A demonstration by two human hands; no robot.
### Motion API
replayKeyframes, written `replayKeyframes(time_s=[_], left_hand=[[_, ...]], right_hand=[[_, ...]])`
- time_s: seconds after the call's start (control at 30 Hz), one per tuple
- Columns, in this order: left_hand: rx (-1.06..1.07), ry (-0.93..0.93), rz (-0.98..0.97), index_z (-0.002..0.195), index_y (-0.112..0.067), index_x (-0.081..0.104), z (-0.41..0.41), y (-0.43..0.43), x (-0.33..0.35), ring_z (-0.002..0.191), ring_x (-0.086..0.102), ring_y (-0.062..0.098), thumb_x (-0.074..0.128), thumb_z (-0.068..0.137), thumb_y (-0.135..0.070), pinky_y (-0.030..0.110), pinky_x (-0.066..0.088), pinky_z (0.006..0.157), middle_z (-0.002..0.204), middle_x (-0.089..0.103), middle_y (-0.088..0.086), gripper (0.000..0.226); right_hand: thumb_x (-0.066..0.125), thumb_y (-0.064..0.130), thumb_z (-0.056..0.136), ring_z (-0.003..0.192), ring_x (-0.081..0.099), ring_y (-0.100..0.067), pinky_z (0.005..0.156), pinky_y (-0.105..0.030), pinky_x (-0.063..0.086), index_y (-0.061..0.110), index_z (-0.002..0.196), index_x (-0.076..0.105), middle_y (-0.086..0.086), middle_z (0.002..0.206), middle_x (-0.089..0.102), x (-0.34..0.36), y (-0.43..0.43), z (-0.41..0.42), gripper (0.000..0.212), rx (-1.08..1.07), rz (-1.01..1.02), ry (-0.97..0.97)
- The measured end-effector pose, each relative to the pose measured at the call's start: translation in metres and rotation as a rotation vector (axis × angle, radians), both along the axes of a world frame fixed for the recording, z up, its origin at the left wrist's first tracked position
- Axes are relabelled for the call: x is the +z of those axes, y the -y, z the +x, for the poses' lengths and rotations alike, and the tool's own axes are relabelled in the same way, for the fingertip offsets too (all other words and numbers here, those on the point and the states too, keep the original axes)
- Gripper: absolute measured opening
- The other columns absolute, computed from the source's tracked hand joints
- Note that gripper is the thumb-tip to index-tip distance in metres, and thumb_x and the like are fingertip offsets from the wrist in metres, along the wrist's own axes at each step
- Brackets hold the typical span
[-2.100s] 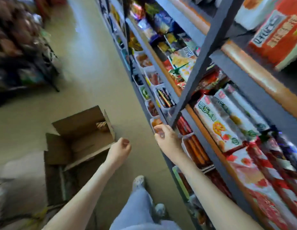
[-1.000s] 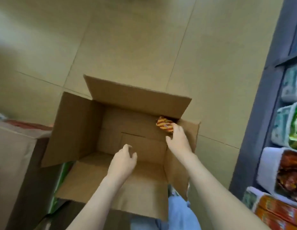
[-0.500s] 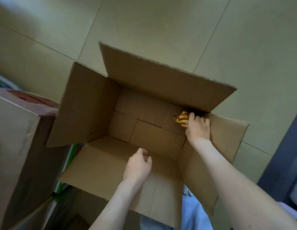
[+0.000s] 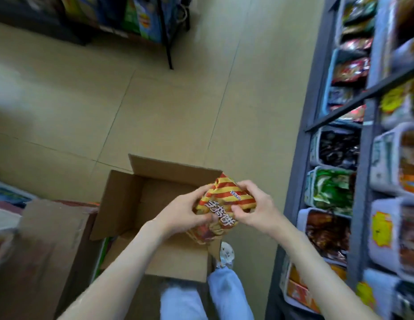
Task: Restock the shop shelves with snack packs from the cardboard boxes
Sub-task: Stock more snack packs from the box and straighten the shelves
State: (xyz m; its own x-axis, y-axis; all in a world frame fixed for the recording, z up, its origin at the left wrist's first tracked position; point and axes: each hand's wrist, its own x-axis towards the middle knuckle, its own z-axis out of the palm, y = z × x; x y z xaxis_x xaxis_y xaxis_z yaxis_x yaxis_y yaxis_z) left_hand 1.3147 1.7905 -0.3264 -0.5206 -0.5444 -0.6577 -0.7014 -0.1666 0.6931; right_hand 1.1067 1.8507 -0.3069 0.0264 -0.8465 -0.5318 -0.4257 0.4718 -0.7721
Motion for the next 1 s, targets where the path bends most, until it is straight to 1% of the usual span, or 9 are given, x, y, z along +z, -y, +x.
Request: replayKeyframes(time_s=[0.07, 0.2, 0.33, 0.47, 0.57, 0.7, 0.83, 0.9, 1.0], left_hand=[[0.092, -0.14, 0.06, 0.102, -0.073, 0.044, -0.021, 0.001, 0.052, 0.097, 0.062, -0.007, 0.079, 0.073, -0.043, 0.013, 0.046, 0.082, 0.098, 0.067, -0.029, 0.055], [0.193, -0.39, 0.137, 0.116, -0.045, 0.054, -0.071, -0.014, 0.138, 0.098, 0.067, 0.005, 0.074, 0.065, -0.058, 0.03, 0.053, 0.088, 0.108, 0.07, -0.015, 0.057], [0.09, -0.52, 0.125, 0.117, -0.044, 0.053, -0.117, -0.039, 0.21, 0.101, 0.066, 0.007, 0.072, 0.062, -0.066, 0.04, 0.053, 0.093, 0.111, 0.068, -0.015, 0.062], [-0.096, -0.593, 0.158, 0.107, -0.054, 0.056, -0.153, -0.075, 0.268, 0.101, 0.066, 0.006, 0.072, 0.06, -0.068, 0.039, 0.052, 0.095, 0.109, 0.069, -0.017, 0.052], [-0.316, -0.653, 0.276, 0.121, -0.048, 0.052, -0.174, -0.113, 0.306, 0.106, 0.066, 0.01, 0.073, 0.063, -0.064, 0.039, 0.052, 0.096, 0.116, 0.068, -0.014, 0.063], [-0.78, -0.651, 0.372, 0.129, -0.04, 0.038, -0.197, -0.168, 0.353, 0.107, 0.065, 0.006, 0.077, 0.08, -0.024, 0.022, 0.052, 0.083, 0.117, 0.066, -0.015, 0.065], [-1.017, -0.687, 0.349, 0.139, -0.039, 0.026, -0.21, -0.237, 0.387, 0.107, 0.064, 0.007, 0.07, 0.084, -0.01, 0.023, 0.052, 0.082, 0.117, 0.066, -0.014, 0.077], [-1.073, -0.734, 0.363, 0.141, -0.037, 0.027, -0.211, -0.269, 0.398, 0.11, 0.063, 0.008, 0.075, 0.081, -0.013, 0.023, 0.052, 0.083, 0.116, 0.067, -0.017, 0.08], [-1.11, -0.792, 0.383, 0.133, -0.038, 0.037, -0.207, -0.307, 0.406, 0.109, 0.064, 0.01, 0.081, 0.067, -0.028, 0.024, 0.052, 0.082, 0.116, 0.068, -0.014, 0.08]], right_hand=[[0.073, 0.014, 0.082, 0.085, 0.061, 0.007, 0.072, -0.01, 0.047, 0.035, 0.101, 0.052, 0.012, 0.097, 0.062, 0.059, -0.009, -0.015, 0.035, -0.217, -0.058, 0.058], [0.079, 0.027, 0.076, 0.108, 0.062, -0.011, 0.09, -0.028, 0.051, 0.026, 0.125, 0.047, 0.001, 0.117, 0.064, 0.147, -0.044, -0.025, 0.058, -0.608, -0.179, 0.215], [0.073, 0.047, 0.073, 0.11, 0.062, -0.007, 0.091, -0.03, 0.052, 0.045, 0.119, 0.048, 0.014, 0.12, 0.063, 0.208, -0.09, -0.015, 0.052, -0.842, -0.233, 0.221], [0.071, 0.036, 0.081, 0.102, 0.063, 0.002, 0.089, -0.028, 0.054, 0.046, 0.113, 0.052, 0.021, 0.111, 0.065, 0.272, -0.146, -0.019, 0.038, -1.063, -0.391, 0.128], [0.073, 0.047, 0.071, 0.1, 0.067, -0.007, 0.087, -0.036, 0.056, 0.046, 0.115, 0.054, 0.012, 0.113, 0.068, 0.316, -0.2, -0.02, 0.048, -1.222, -0.443, 0.115], [0.074, 0.039, 0.079, 0.1, 0.068, -0.012, 0.089, -0.041, 0.055, 0.035, 0.114, 0.061, 0.009, 0.109, 0.071, 0.357, -0.28, -0.019, 0.038, -1.451, -0.558, 0.017], [0.068, 0.028, 0.085, 0.083, 0.069, -0.001, 0.067, -0.017, 0.054, 0.029, 0.109, 0.06, 0.017, 0.092, 0.073, 0.388, -0.353, -0.002, 0.025, -1.615, -0.657, -0.025], [0.071, 0.032, 0.079, 0.082, 0.066, 0.008, 0.066, -0.011, 0.051, 0.035, 0.107, 0.055, 0.023, 0.092, 0.07, 0.399, -0.387, 0.011, 0.033, -1.611, -0.662, -0.067], [0.08, 0.038, 0.07, 0.103, 0.063, 0.003, 0.08, -0.016, 0.051, 0.038, 0.124, 0.045, 0.017, 0.116, 0.065, 0.416, -0.43, 0.031, 0.063, -1.52, -0.64, -0.132]])
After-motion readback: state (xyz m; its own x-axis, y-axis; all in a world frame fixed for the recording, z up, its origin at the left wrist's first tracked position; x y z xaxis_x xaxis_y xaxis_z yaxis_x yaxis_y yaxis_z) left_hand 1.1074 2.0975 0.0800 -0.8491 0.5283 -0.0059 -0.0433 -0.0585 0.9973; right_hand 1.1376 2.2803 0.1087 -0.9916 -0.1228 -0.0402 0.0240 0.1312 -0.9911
